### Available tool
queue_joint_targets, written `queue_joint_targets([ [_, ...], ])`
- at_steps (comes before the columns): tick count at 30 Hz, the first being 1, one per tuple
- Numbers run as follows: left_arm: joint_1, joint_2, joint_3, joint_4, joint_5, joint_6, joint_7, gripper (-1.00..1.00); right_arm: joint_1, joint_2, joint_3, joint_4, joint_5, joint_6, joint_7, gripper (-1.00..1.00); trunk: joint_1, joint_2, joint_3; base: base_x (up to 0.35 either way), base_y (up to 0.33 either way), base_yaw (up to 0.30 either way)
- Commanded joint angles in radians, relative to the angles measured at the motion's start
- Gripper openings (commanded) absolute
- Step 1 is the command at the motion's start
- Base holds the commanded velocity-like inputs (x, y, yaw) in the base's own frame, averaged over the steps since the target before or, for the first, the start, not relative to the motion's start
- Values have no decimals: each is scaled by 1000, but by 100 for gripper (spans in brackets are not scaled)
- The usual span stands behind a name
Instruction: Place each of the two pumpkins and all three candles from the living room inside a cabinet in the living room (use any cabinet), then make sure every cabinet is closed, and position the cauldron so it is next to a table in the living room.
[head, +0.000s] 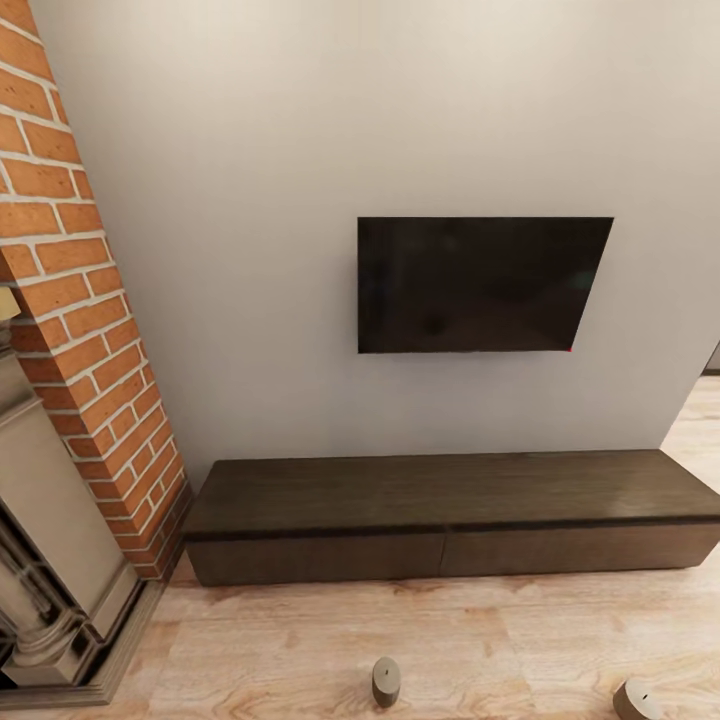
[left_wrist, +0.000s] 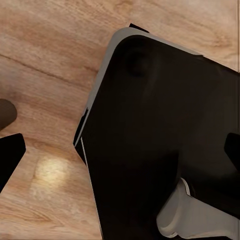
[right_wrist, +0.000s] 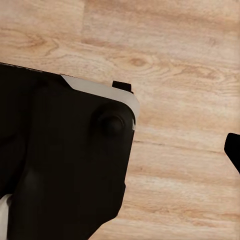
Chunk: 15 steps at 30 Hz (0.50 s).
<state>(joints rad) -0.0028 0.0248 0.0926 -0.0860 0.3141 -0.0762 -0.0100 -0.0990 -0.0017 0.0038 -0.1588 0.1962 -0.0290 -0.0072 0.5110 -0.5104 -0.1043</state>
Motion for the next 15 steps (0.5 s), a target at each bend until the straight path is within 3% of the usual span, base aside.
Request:
queue_joint_targets([
  [1,0,0,7,-4,-2,0,-5,100,-1,-1,-1,1,6,-2,-2,100,0,-2,-2,0,0,0],
  [6,0,4,6,-35,-2,27,-11,100,-1,-3,-1,-3,5,0,-4,100,0,-2,-2,0,0,0],
  [11,0,7,6,-160,-3,174,-13,100,-5,-1,-1,-5,6,1,-7,100,0,-2,-2,0,0,0],
  [12,0,8,6,-218,-3,238,-12,100,-8,8,-1,-5,6,7,-7,100,0,-2,-2,0,0,0],
  [15,0,8,7,-307,-3,316,-13,100,-37,31,-1,-6,6,66,-8,100,0,-2,-2,0,0,0],
])
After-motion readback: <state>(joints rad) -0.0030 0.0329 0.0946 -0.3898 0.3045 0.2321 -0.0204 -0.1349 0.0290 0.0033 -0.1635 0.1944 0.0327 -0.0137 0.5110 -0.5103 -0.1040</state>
